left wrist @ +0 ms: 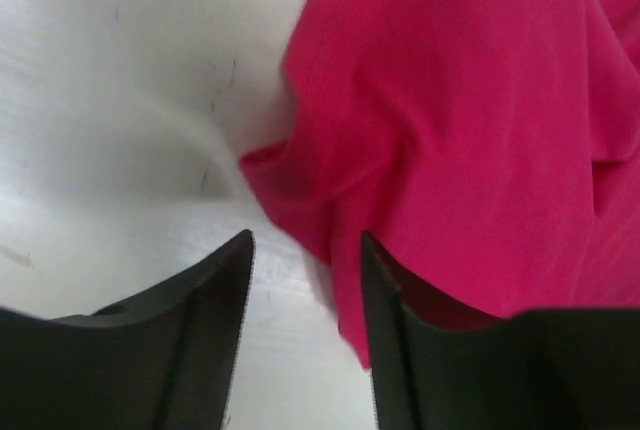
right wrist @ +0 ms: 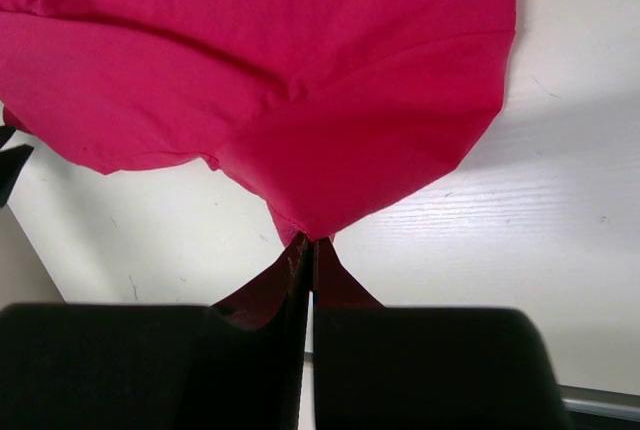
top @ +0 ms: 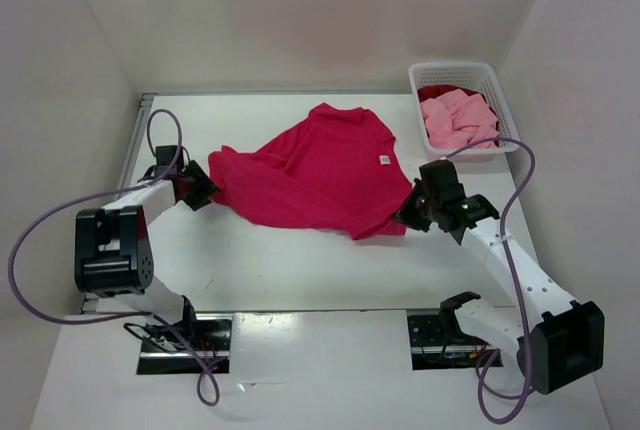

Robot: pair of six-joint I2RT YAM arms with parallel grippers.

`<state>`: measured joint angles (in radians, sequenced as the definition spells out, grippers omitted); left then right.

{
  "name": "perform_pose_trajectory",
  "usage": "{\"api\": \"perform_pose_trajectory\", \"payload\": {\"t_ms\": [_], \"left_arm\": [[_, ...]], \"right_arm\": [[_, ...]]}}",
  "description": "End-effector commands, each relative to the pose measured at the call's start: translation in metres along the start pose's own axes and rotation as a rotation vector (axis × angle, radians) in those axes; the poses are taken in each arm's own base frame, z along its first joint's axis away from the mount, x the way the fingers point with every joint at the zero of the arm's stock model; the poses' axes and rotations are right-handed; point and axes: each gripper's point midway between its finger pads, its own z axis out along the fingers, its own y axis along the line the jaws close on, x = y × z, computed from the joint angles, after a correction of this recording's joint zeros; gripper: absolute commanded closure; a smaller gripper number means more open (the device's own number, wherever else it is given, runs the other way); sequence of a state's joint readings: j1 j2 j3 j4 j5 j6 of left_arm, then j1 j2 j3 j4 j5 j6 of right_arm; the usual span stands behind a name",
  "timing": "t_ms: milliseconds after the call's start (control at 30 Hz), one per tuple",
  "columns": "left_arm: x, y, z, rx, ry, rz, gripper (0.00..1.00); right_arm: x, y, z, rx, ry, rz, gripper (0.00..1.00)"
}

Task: Fold and stack the t-shirts
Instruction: Flatten out the tshirt

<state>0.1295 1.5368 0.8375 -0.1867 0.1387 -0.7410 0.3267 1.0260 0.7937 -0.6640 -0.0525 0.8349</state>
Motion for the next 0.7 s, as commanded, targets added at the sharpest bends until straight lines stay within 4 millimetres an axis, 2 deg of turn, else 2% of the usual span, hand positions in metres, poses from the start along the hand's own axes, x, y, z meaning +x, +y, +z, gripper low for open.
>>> {"api": "perform_pose_trajectory", "payload": {"t_ms": [0, 33, 67, 133, 167, 200, 300, 333, 400, 433, 500, 533, 567, 633, 667], "left_arm": [[-0.026, -0.008, 0.02, 0.019, -0.074, -0.024, 0.49], [-0.031, -0.007, 0.023, 0.003, -0.087, -0.025, 0.52], [-0.029, -0.004, 0.031, -0.012, -0.069, -0.037, 0.58], [-0.03, -0.002, 0.04, -0.02, -0.059, -0.039, 0.63], [-0.037, -0.003, 0.04, -0.031, -0.084, -0.038, 0.66], [-0.033, -0.002, 0.043, -0.041, -0.078, -0.032, 0.81], [-0.042, -0.011, 0.031, -0.025, -0.097, -0.02, 0.98], [-0.054, -0.022, 0.015, -0.004, -0.138, -0.015, 1.0], [-0.054, -0.029, -0.006, 0.011, -0.127, 0.025, 1.0], [-0.063, -0.044, -0.029, 0.052, -0.161, 0.033, 1.0], [-0.053, -0.045, -0.054, 0.051, -0.126, 0.061, 1.0], [-0.053, -0.052, -0.074, 0.076, -0.137, 0.076, 1.0], [-0.042, -0.045, -0.086, 0.045, -0.096, 0.079, 1.0], [-0.048, -0.054, -0.122, 0.057, -0.136, 0.123, 1.0], [-0.037, -0.044, -0.135, 0.007, -0.087, 0.126, 1.0]], "right_arm": [[-0.006, 0.005, 0.003, -0.023, -0.017, -0.019, 0.98], [-0.006, 0.007, 0.004, -0.029, -0.01, -0.019, 0.98], [-0.006, 0.007, 0.004, -0.029, -0.01, -0.019, 0.98], [-0.006, 0.007, 0.004, -0.029, -0.01, -0.019, 0.97], [-0.005, 0.006, 0.006, -0.022, -0.004, -0.018, 0.97], [-0.005, 0.006, 0.006, -0.022, -0.004, -0.018, 0.97], [-0.005, 0.006, 0.006, -0.022, -0.004, -0.018, 0.97], [-0.005, 0.006, 0.006, -0.022, -0.004, -0.018, 0.97], [-0.009, 0.01, 0.005, -0.037, -0.017, -0.029, 0.97], [-0.009, 0.01, 0.005, -0.037, -0.017, -0.038, 0.97], [-0.01, 0.009, 0.005, -0.038, -0.016, -0.041, 0.97], [-0.013, 0.015, 0.003, -0.062, -0.02, -0.054, 0.97], [-0.019, 0.014, 0.003, -0.064, -0.035, -0.043, 0.97], [-0.025, 0.018, -0.001, -0.08, -0.046, -0.063, 0.97], [-0.027, 0.021, -0.003, -0.087, -0.053, -0.064, 0.97]]}}
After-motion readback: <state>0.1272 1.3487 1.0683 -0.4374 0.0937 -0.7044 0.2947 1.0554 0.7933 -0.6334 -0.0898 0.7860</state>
